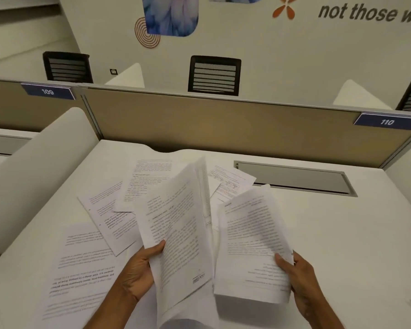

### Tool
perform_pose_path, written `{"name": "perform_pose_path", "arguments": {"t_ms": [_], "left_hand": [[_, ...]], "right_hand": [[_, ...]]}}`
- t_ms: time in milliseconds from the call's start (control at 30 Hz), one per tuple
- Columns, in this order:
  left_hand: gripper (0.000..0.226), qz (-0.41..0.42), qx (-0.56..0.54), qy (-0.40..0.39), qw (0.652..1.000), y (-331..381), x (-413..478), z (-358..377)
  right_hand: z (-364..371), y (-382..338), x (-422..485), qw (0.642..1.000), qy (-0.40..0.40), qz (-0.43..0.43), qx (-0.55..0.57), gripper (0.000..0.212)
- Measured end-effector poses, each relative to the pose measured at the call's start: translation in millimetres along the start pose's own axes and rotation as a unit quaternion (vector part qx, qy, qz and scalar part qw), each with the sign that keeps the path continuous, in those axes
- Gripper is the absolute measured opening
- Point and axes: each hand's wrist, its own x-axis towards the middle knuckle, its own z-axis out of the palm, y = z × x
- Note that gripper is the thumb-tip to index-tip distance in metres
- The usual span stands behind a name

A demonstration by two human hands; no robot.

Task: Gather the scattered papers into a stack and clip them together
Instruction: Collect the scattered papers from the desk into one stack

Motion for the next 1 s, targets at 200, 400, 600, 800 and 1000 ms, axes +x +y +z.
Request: {"name": "perform_pose_path", "arguments": {"t_ms": [200, 400, 600, 800, 1000], "left_hand": [[0.072, -0.005, -0.162, -0.096, 0.982, 13, -6, 11], [0.054, 0.099, -0.089, -0.058, 0.989, -7, 22, -8], [0.045, 0.033, 0.046, 0.014, 0.998, -3, -7, 15], [0.039, -0.052, 0.169, 0.056, 0.983, -6, -14, 1], [0.05, -0.08, 0.155, 0.064, 0.983, -21, -18, -10]], "right_hand": [[-14, -3, 9, 1.0, 0.011, -0.02, 0.009, 0.017], [20, 1, 8, 0.995, -0.085, 0.038, 0.026, 0.027], [46, 9, 4, 0.976, -0.162, 0.112, 0.096, 0.035], [52, 17, 1, 0.965, -0.201, 0.142, 0.095, 0.037], [62, 24, -7, 0.944, -0.254, 0.184, 0.1, 0.049]]}}
